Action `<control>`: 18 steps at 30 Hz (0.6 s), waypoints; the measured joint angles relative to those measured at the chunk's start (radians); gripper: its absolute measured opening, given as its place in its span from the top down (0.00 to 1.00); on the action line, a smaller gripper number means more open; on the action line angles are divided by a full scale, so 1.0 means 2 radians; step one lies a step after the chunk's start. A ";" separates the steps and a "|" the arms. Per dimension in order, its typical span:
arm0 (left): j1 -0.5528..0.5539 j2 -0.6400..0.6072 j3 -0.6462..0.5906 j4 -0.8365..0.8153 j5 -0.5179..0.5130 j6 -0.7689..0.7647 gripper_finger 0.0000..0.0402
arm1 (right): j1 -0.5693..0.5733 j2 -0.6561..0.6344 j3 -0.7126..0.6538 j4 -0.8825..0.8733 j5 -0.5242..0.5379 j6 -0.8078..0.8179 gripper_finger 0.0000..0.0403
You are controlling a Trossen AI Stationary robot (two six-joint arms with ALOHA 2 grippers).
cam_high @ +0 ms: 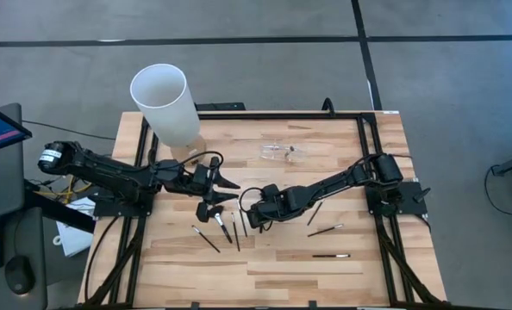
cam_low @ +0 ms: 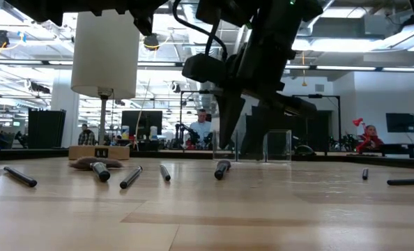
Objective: Put items in baskets/containers
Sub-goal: Put the black blush brush into the transparent organizer
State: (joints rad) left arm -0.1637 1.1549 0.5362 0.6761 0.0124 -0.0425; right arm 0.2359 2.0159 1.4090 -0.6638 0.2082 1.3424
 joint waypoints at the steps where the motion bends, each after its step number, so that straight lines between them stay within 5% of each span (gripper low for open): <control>1: 0.000 0.000 0.000 -0.001 0.000 0.000 0.72 | 0.000 0.000 0.000 0.002 0.000 0.000 0.65; 18: 0.000 0.000 0.000 -0.002 0.000 -0.013 0.72 | -0.006 0.000 0.027 -0.043 -0.005 -0.006 0.65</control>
State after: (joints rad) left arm -0.1635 1.1549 0.5362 0.6728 0.0120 -0.0689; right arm 0.2241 2.0167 1.4635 -0.7499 0.1987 1.3299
